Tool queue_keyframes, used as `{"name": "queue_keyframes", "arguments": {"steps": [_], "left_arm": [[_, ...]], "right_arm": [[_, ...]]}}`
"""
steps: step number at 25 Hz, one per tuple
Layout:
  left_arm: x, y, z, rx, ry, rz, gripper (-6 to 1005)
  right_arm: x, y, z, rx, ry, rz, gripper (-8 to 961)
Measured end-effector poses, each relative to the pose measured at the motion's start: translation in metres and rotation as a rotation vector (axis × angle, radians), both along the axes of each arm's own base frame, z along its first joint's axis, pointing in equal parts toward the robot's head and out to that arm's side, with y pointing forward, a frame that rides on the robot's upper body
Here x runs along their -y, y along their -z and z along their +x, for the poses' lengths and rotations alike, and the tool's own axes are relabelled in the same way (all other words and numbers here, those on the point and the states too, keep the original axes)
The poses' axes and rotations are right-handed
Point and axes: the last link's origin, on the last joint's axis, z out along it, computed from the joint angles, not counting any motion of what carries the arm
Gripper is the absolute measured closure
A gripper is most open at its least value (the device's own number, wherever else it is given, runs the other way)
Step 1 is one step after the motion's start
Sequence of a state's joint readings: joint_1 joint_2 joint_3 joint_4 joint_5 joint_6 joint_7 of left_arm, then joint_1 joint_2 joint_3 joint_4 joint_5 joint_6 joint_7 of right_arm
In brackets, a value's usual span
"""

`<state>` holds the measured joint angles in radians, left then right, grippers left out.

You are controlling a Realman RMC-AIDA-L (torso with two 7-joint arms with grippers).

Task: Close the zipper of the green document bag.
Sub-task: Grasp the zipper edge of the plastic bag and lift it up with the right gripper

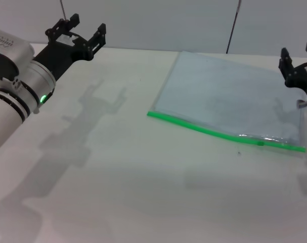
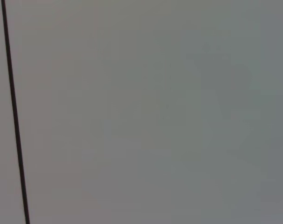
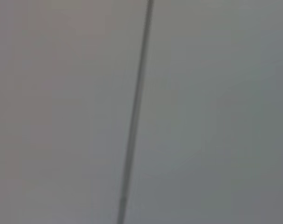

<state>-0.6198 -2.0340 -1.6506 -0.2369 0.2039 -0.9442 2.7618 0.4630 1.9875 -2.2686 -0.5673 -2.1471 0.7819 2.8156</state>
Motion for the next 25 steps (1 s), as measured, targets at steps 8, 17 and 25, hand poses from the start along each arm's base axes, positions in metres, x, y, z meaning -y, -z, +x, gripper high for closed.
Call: {"name": "queue_keyframes", "arguments": {"steps": [8, 17, 25], "left_arm": [[0.001, -0.001, -0.004, -0.004, -0.013, 0.001, 276], [0.002, 0.000, -0.010, -0.013, -0.037, -0.004, 275], [0.006, -0.003, -0.017, -0.011, -0.055, 0.002, 276]], "right_arm": [[0.022, -0.015, 0.001, 0.126, -0.082, -0.150, 387], [0.042, -0.006, 0.011, 0.290, -0.041, -0.336, 387], [0.061, -0.012, 0.021, 0.452, 0.043, -0.418, 387]]}}
